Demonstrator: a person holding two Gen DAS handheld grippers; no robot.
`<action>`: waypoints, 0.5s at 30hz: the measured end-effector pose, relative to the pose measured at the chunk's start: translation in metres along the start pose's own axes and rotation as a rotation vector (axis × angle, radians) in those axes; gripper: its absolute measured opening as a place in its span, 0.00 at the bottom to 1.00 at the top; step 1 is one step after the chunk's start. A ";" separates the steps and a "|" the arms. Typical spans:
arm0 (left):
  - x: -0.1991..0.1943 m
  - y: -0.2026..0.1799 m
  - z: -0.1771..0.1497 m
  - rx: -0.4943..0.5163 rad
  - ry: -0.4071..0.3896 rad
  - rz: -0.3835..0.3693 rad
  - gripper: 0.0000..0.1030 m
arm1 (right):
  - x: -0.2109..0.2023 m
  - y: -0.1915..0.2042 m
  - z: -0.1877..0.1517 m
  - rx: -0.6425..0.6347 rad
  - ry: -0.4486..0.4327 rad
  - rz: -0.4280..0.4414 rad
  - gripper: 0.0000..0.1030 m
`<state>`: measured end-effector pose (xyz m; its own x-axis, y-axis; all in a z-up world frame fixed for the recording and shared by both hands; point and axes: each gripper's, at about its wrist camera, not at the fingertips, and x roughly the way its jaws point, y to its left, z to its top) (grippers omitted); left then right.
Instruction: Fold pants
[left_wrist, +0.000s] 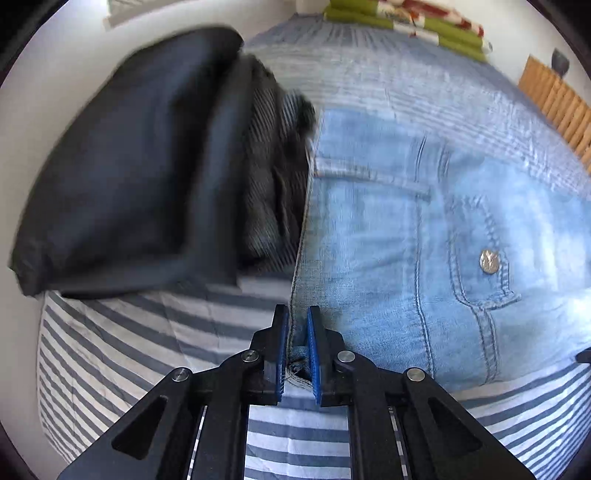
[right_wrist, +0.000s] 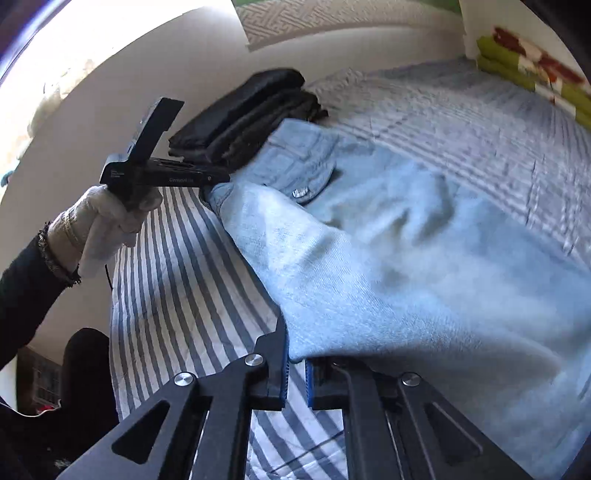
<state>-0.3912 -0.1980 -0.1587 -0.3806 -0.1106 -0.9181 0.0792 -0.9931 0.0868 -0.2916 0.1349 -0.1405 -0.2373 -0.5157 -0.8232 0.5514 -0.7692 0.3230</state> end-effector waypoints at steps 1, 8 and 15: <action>0.002 -0.007 -0.005 0.039 -0.009 0.046 0.11 | 0.011 0.001 -0.006 -0.006 0.043 -0.016 0.06; -0.025 -0.012 -0.010 0.072 -0.055 0.107 0.14 | -0.045 -0.002 -0.054 -0.016 0.064 0.072 0.10; -0.090 -0.024 -0.031 0.079 -0.163 0.055 0.28 | -0.125 -0.105 -0.053 0.258 -0.175 -0.122 0.13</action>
<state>-0.3307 -0.1633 -0.0903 -0.5229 -0.1633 -0.8366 0.0341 -0.9847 0.1709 -0.2773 0.2999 -0.0963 -0.4349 -0.4541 -0.7776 0.2954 -0.8877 0.3531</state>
